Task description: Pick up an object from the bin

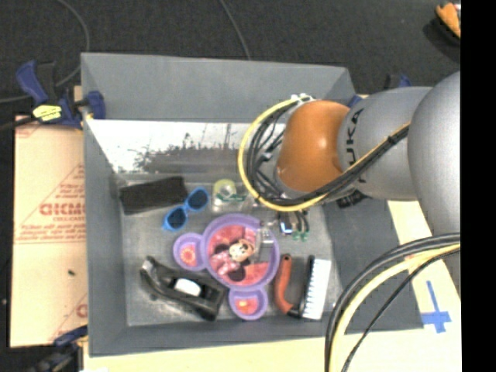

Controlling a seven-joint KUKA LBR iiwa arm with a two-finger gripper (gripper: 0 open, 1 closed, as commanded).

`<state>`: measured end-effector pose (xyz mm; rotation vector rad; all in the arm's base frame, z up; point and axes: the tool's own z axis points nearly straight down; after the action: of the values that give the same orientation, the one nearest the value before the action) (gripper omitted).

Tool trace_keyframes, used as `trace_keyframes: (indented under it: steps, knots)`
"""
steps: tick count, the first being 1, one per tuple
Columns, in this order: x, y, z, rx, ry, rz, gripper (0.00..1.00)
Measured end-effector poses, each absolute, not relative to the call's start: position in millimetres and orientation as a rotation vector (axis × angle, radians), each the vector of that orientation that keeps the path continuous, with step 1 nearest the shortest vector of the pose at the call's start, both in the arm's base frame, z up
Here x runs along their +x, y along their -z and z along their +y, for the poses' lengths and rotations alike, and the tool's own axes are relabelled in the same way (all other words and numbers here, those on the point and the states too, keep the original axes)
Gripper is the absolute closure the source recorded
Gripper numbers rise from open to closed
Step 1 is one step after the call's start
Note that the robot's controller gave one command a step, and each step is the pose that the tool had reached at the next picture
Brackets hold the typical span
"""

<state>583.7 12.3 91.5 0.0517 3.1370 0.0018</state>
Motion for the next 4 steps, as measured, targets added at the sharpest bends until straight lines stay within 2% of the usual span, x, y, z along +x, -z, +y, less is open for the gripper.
trace_keyframes:
  steps: [1, 2, 3, 4]
  knots:
    - [594.5, -164.7, 11.4, 0.185, -0.003, 3.124, 0.0]
    - [587.6, -101.8, -8.1, 0.321, -0.003, 3.119, 0.0]
    - [607.3, -71.0, 2.2, 0.237, -0.002, 3.114, 0.0]
    - [604.0, -71.4, -9.4, 0.759, -0.009, 3.033, 1.0]
